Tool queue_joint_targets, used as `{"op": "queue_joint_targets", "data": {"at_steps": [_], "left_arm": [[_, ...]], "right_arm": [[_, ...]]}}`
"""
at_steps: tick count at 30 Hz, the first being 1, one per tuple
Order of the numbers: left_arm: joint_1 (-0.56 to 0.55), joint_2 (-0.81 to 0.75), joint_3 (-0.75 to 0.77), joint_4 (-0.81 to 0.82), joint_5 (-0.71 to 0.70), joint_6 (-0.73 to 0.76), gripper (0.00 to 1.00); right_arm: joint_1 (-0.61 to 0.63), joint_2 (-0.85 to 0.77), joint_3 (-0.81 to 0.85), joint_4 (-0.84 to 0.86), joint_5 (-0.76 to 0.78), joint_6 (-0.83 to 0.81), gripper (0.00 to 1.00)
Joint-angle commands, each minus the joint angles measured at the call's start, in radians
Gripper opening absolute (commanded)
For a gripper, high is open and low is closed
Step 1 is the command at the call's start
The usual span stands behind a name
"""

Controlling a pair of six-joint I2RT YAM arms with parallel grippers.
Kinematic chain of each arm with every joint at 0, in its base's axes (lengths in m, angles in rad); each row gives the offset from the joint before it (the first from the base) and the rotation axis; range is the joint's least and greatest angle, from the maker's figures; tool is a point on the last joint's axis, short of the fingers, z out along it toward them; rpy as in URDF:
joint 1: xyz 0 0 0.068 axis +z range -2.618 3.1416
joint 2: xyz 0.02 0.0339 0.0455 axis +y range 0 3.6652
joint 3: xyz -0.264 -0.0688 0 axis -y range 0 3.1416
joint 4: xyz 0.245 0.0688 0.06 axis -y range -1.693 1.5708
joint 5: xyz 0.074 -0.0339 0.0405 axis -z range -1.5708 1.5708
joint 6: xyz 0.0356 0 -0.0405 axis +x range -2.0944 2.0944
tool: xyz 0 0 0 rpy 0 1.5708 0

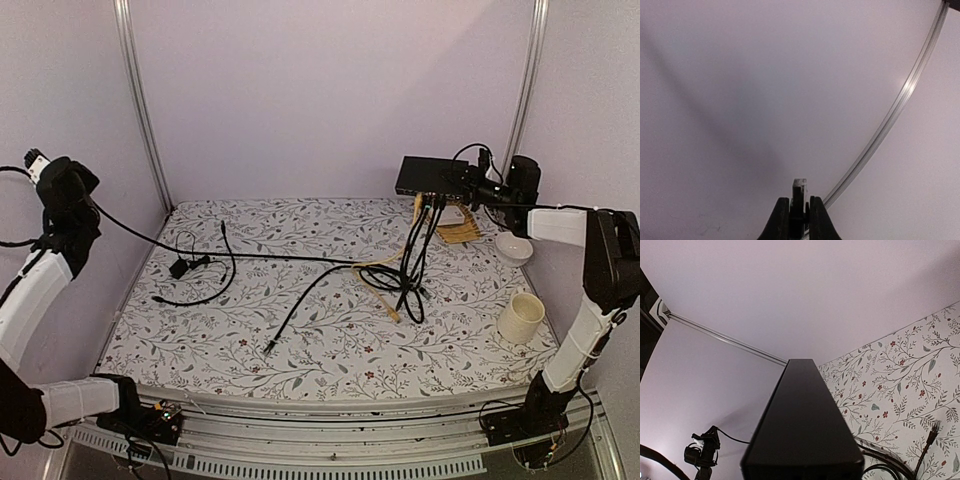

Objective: Pull the plug from the switch port
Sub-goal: Place the connector at the corner of the board.

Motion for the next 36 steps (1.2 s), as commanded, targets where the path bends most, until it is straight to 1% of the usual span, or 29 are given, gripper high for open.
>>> {"op": "queue_joint_targets", "data": {"at_steps": [1, 7, 11, 14, 19, 24, 30, 36], "left_arm": [[0.036, 0.016, 0.124, 0.063, -0.053, 0.158, 0.00], [0.086, 0.027, 0.228, 0.175, -0.068, 0.305, 0.00], [0.146, 0.036, 0.310, 0.182, -0.039, 0.362, 0.00], [0.185, 0.039, 0.339, 0.213, -0.033, 0.409, 0.00], [0.276, 0.046, 0.396, 0.179, 0.032, 0.401, 0.00], [0.322, 0.050, 0.398, 0.162, 0.059, 0.383, 0.00], [0.343, 0.078, 0.403, 0.152, 0.093, 0.382, 0.00], [0.343, 0.129, 0.403, 0.147, 0.091, 0.431, 0.00]], "right_arm": [[-0.006, -0.040, 0.053, 0.038, 0.029, -0.044, 0.02], [-0.012, -0.035, 0.053, -0.004, 0.054, -0.088, 0.02], [-0.027, -0.031, 0.053, -0.020, 0.067, -0.111, 0.02], [-0.037, -0.030, 0.054, -0.050, 0.090, -0.134, 0.02], [-0.051, -0.037, 0.099, -0.118, 0.132, -0.190, 0.02], [-0.065, -0.050, 0.100, -0.142, 0.175, -0.213, 0.02], [-0.073, -0.059, 0.112, -0.134, 0.183, -0.218, 0.02], [-0.073, -0.072, 0.135, -0.056, 0.154, -0.159, 0.02]]}}
